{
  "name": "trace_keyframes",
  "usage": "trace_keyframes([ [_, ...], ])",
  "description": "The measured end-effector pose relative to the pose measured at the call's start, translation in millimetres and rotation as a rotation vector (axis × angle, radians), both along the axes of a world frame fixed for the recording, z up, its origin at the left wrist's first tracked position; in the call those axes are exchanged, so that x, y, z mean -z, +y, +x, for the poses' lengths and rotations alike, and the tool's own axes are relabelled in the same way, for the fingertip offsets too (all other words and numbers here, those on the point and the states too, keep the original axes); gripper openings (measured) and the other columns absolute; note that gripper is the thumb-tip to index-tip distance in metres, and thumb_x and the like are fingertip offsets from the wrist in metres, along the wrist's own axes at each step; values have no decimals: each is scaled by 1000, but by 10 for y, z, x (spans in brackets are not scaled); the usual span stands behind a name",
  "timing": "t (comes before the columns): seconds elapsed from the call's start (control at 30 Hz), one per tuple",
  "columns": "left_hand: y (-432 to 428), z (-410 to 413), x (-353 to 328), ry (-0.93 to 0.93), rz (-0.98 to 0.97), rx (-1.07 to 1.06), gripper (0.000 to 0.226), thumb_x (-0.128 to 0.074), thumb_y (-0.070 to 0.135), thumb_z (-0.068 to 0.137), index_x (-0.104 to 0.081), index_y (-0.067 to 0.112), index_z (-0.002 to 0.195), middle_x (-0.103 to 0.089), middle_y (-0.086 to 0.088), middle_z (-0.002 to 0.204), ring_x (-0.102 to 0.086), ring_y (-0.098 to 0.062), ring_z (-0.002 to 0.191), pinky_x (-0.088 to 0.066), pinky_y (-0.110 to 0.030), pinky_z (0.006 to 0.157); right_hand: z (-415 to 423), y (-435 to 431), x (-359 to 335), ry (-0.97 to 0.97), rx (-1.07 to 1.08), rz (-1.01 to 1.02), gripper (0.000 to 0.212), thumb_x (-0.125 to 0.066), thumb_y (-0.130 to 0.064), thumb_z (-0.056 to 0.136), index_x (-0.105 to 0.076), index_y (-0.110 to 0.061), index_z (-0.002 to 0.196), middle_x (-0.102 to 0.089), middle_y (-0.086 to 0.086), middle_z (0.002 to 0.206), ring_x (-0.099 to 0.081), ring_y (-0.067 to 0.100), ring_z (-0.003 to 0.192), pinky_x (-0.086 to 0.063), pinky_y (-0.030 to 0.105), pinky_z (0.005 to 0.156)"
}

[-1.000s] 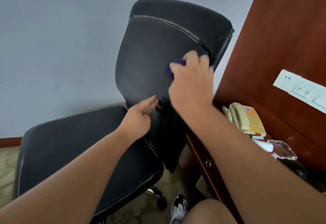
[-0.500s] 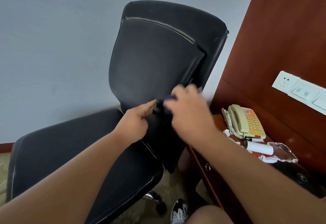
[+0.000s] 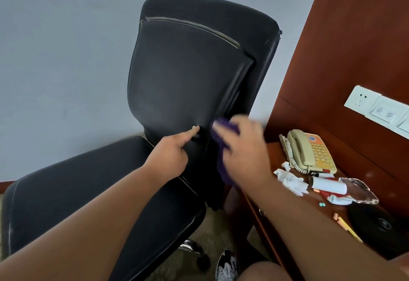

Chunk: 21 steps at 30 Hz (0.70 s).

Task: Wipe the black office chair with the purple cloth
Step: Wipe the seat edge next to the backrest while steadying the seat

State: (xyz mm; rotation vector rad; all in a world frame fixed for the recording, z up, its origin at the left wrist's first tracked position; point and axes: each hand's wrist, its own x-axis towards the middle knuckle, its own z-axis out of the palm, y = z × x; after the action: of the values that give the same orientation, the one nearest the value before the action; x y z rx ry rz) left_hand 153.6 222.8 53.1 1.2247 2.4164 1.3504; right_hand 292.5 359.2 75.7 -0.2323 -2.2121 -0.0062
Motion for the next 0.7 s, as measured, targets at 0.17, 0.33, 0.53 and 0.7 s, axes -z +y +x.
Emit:
trace_keyframes([
  [0.17, 33, 21, -13, -29, -30, -21, 81, -34, -14, 90, -48, 38, 150, -53, 12, 149, -56, 0, 111, -38, 6, 77, -158, 319, -955, 300, 120, -91, 50, -63, -2, 83, -65, -15, 131, -54, 16, 126, -47, 34, 110, -43, 31, 91],
  [0.33, 121, 19, -11, -29, -40, -31, 81, -35, -15, 88, -48, 35, 150, -53, 9, 150, -51, 2, 116, -35, 7, 85, -200, 284, -42, 20, 14, -2, 67, -69, 1, 71, -61, -15, 136, -54, 17, 121, -48, 37, 101, -49, 43, 87],
  [0.53, 198, 5, -47, -31, -76, -45, 80, -36, -12, 91, -44, 39, 152, -53, 14, 146, -63, -8, 105, -50, -10, 83, -11, 160, 804, -221, -91, -239, 51, -55, -14, 79, -67, -23, 129, -55, 3, 117, -49, 24, 106, -52, 41, 85],
  [0.7, 230, 1, -15, -64, -68, -54, 82, -35, -12, 91, -44, 42, 151, -53, 12, 149, -56, -2, 95, -44, -2, 75, -276, 438, -462, 362, -5, -403, 47, -60, -5, 85, -65, -13, 131, -54, 10, 114, -52, 21, 106, -36, 16, 97],
])
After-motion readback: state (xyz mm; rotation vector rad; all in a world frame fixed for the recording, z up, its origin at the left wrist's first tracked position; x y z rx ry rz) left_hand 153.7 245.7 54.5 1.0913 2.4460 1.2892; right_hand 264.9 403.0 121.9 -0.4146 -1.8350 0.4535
